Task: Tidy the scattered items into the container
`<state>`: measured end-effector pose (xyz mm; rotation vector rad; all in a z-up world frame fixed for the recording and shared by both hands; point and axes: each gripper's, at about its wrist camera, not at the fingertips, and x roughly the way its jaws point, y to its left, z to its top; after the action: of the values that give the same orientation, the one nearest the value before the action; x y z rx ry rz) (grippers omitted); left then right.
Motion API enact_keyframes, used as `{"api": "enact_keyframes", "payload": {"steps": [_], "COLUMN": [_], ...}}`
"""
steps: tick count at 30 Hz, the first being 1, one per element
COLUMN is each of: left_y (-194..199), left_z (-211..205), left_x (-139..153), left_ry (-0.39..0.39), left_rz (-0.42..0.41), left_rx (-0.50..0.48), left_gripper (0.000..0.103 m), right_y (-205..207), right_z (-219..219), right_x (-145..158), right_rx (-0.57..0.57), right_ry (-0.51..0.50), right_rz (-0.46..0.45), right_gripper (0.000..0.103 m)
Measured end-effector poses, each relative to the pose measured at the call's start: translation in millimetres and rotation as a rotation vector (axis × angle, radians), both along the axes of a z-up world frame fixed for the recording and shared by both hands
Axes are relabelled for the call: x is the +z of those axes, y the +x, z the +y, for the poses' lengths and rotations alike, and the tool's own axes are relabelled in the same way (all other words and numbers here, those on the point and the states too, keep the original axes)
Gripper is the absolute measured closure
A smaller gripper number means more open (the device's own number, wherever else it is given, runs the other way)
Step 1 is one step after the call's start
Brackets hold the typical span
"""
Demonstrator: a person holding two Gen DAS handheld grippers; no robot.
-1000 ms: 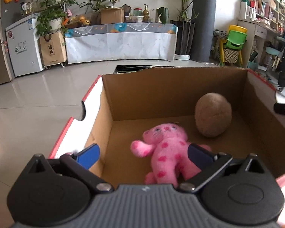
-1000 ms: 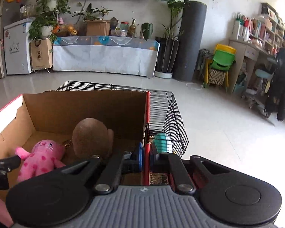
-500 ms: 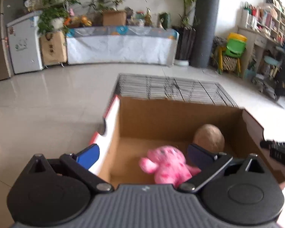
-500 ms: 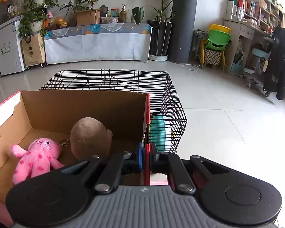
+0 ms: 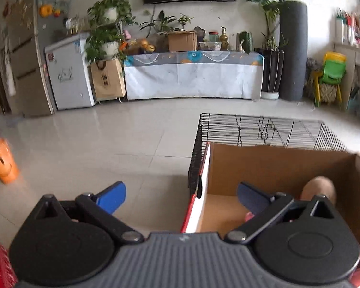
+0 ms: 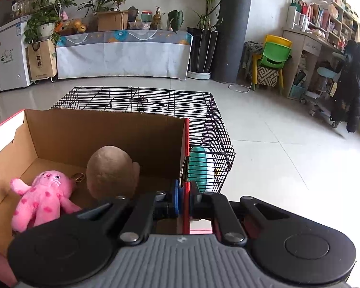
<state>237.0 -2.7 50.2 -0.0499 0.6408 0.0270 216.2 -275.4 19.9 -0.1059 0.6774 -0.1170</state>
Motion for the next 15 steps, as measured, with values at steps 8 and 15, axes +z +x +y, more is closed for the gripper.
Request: {"api": "enact_keyframes", "payload": {"steps": [8,15], "left_y": [16,24], "left_z": [4,33], "left_x": [-21,-31], "left_ry": [0.002,-0.156], "left_rz": [0.038,0.053], "left_rx": [0.032,0.020], "left_gripper": [0.000,0.000], "right_y": [0,4], "right_z": [3,1], "right_x": [-1,-9], "right_rx": [0.016,0.019], "right_ry": [-0.020,0.002], "right_rz": [0.006,0.073], "right_gripper": [0.092,0.091]}}
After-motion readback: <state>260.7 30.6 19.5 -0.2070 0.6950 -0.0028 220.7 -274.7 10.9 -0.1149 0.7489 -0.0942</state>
